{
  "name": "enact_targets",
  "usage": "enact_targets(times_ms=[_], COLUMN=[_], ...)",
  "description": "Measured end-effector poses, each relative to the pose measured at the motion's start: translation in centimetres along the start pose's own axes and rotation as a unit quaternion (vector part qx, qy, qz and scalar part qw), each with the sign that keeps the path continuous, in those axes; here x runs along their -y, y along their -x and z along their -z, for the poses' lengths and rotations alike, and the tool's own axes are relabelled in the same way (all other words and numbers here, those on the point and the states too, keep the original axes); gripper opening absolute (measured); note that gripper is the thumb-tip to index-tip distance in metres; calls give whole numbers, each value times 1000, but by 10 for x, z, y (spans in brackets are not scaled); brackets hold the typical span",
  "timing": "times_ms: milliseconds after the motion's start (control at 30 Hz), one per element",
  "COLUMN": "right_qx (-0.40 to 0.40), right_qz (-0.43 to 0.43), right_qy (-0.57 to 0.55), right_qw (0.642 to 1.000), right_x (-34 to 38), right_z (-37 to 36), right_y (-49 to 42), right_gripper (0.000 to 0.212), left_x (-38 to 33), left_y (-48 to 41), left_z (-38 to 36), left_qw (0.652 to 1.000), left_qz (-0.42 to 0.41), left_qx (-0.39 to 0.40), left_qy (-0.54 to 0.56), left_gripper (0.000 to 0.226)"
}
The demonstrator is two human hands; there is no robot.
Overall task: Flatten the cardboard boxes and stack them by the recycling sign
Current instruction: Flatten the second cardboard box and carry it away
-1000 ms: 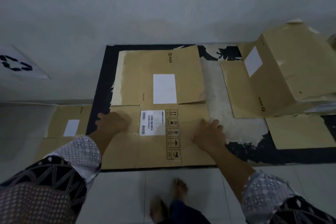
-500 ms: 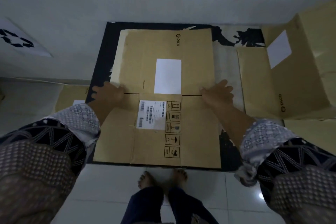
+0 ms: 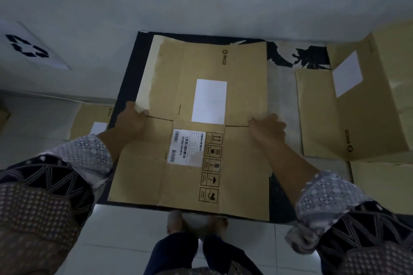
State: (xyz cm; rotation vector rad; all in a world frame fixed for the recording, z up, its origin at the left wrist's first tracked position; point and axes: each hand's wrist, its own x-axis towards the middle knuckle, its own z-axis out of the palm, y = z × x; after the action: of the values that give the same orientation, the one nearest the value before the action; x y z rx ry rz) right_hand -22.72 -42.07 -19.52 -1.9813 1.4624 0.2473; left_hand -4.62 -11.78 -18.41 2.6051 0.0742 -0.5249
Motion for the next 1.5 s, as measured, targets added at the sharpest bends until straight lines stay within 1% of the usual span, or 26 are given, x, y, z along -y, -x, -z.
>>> enact_targets(times_ms=[100, 133, 233, 367, 433, 633, 733, 900, 1000, 1133, 1300, 1400, 1500], right_qx=[-2, -3, -7, -67, -78, -112, -116, -123, -138, -171, -201, -219, -230], right_qz=[37, 50, 66, 78, 76, 105, 120, 139, 150, 159, 148, 131, 105], right_qy=[-32, -34, -47, -54, -67, -72, -97, -135, -132, -121, -153, -163, -170], right_qw=[999, 998, 997, 993, 992, 985, 981, 973, 970, 965, 956, 953, 952], right_x=[-7, -10, -13, -9, -7, 5, 17, 46, 67, 94, 124, 139, 153], right_z=[-5, -6, -2, -1, 1, 18, 27, 38, 43, 35, 4, -19, -42], right_y=[11, 13, 15, 15, 16, 23, 29, 48, 68, 94, 139, 171, 208], right_gripper=[51, 49, 55, 43, 43, 33, 32, 25, 21, 23, 29, 31, 35], left_x=[6, 5, -1, -9, -11, -19, -22, -27, -20, -4, 31, 57, 87], left_y=[8, 8, 8, 10, 13, 26, 25, 18, 8, -4, -25, -38, -47], left_z=[1, 3, 6, 8, 9, 20, 36, 75, 101, 133, 175, 205, 236], left_qw=[1000, 999, 999, 997, 995, 990, 987, 983, 981, 975, 965, 963, 959], left_qz=[-30, -37, -38, -37, -47, -67, -82, -93, -102, -125, -157, -181, -211], left_qx=[-5, -10, -19, -38, -51, -93, -104, -131, -137, -140, -124, -112, -97], left_qy=[7, 9, 26, 59, 68, 80, 93, 87, 89, 122, 172, 164, 160], left_gripper=[45, 42, 36, 35, 33, 32, 31, 35, 36, 35, 34, 35, 41])
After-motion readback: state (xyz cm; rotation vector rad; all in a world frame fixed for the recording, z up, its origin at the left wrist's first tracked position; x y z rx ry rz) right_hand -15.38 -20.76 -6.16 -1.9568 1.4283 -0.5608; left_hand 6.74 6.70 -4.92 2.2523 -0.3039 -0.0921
